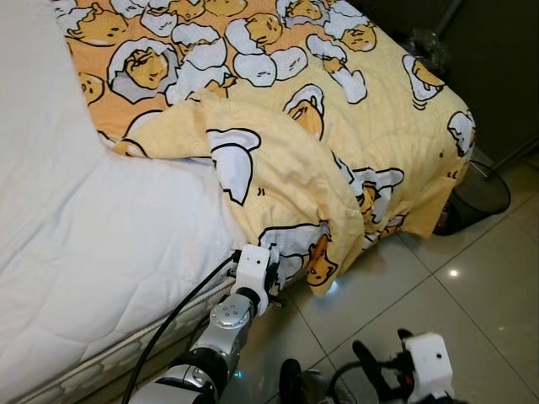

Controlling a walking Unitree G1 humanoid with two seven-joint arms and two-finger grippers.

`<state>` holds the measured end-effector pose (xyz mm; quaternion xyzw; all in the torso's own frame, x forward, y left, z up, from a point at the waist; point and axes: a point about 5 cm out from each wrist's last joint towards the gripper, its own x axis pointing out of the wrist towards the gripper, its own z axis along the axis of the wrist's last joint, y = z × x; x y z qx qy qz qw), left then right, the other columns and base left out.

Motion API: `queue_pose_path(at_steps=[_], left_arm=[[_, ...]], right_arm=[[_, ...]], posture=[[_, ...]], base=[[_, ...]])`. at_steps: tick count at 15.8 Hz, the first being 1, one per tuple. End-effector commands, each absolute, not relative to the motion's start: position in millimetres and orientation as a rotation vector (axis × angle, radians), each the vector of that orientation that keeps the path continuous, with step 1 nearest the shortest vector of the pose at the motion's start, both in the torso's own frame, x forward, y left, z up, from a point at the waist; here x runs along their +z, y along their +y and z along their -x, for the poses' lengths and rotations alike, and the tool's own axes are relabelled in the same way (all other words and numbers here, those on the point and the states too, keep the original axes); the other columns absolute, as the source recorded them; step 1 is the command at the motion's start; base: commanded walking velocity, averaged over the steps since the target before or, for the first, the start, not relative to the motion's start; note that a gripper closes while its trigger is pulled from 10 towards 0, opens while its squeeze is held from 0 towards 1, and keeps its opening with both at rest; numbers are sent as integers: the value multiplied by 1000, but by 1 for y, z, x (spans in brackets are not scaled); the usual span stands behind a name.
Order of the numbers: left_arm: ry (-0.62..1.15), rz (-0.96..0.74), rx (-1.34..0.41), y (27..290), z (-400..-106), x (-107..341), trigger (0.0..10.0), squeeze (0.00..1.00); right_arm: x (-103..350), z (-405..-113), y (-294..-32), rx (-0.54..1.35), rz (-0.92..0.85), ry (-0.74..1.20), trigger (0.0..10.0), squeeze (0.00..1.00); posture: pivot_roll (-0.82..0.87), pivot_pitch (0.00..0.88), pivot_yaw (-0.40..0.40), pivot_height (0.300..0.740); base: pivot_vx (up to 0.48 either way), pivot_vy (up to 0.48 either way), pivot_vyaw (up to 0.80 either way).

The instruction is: Clean up the room

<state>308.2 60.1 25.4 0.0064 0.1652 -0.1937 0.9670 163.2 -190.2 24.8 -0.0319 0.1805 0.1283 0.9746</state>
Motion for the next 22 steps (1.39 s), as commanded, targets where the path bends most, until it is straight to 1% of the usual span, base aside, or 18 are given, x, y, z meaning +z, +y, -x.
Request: queue_pose_path(at_steps=[1, 3, 5, 6, 7, 9, 10, 12, 14, 17, 19, 20, 21, 22], left_arm=[[354, -35, -419, 54, -305, 23, 0, 0], [340, -43, -393, 61, -312, 28, 0, 0], [338, -49, -366, 70, -313, 27, 0, 0], [308, -71, -369, 74, -315, 30, 6706, 0], [297, -119, -370, 77, -315, 30, 10000, 0], [269, -149, -366, 83, -315, 30, 10000, 0], [227, -147, -355, 91, -314, 33, 10000, 0], [207, -150, -356, 98, -310, 31, 10000, 0], [205, -139, -389, 96, -297, 23, 10000, 0], [210, -125, -406, 93, -290, 19, 10000, 0], [198, -111, -455, 93, -289, 21, 10000, 0], [176, -218, -583, 94, -283, 20, 10000, 0], [240, -264, -655, 97, -278, 11, 10000, 0], [278, -313, -652, 105, -277, 6, 10000, 0]], right_arm=[[23, -162, -199, 232, 67, 387, 10000, 0], [22, -175, -198, 233, 67, 374, 10000, 0], [17, -181, -192, 242, 57, 378, 10000, 0], [19, -184, -186, 262, 48, 371, 10000, 0], [19, -186, -185, 267, 46, 370, 10000, 0], [21, -189, -180, 278, 38, 362, 10000, 0], [24, -191, -175, 292, 26, 346, 10000, 0], [23, -194, -174, 287, 19, 341, 10000, 0], [19, -196, -178, 270, 19, 352, 10000, 0], [18, -199, -183, 261, 30, 356, 10000, 0], [17, -200, -185, 259, 36, 359, 10000, 0], [16, -201, -186, 262, 43, 363, 10000, 0], [15, -200, -187, 267, 45, 368, 10000, 0], [15, -199, -188, 275, 48, 370, 10000, 0]], posture=[[-65, 257, -110, 740], [-31, 236, -119, 740], [6, 203, -120, 740], [30, 192, -117, 740], [43, 188, -113, 740], [53, 176, -110, 740], [73, 157, -105, 740], [83, 143, -105, 740], [94, 129, -102, 740], [97, 120, -104, 740], [95, 108, -105, 740], [90, 103, -107, 740], [90, 103, -107, 740], [87, 100, -110, 740]], base=[[0, 0, 0], [0, 0, 0], [0, 0, 0], [0, 0, 0], [0, 0, 0], [0, 0, 0], [0, 0, 0], [0, 0, 0], [0, 0, 0], [0, 0, 0], [0, 0, 0], [0, 0, 0], [0, 0, 0], [0, 0, 0]])
